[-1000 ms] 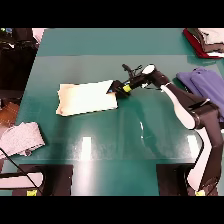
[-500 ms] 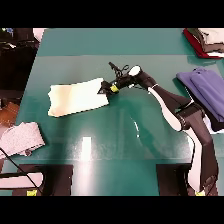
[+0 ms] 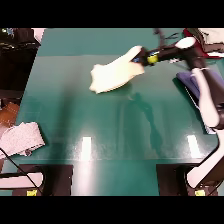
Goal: Fold the shirts.
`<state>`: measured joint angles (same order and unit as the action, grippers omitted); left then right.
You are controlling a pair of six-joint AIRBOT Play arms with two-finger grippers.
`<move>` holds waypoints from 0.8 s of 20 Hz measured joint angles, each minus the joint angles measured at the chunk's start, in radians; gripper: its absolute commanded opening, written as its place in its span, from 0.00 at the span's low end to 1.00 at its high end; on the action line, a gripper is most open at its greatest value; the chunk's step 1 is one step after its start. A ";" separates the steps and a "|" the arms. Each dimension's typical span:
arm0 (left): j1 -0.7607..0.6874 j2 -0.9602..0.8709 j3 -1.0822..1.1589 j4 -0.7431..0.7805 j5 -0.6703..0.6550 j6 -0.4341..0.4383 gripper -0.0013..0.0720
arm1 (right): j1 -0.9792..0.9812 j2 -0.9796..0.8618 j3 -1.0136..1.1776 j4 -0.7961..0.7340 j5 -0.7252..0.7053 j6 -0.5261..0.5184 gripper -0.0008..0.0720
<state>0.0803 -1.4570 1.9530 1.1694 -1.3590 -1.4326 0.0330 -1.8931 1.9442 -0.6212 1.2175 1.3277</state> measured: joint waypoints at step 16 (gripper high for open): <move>0.000 0.000 0.000 -0.029 -0.056 -0.008 0.05 | -0.587 0.203 0.032 -0.150 -0.092 -0.014 0.03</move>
<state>0.0799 -1.4570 1.9530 1.1400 -1.4151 -1.4410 -0.5545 -1.6897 1.9762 -0.7712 1.1259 1.3140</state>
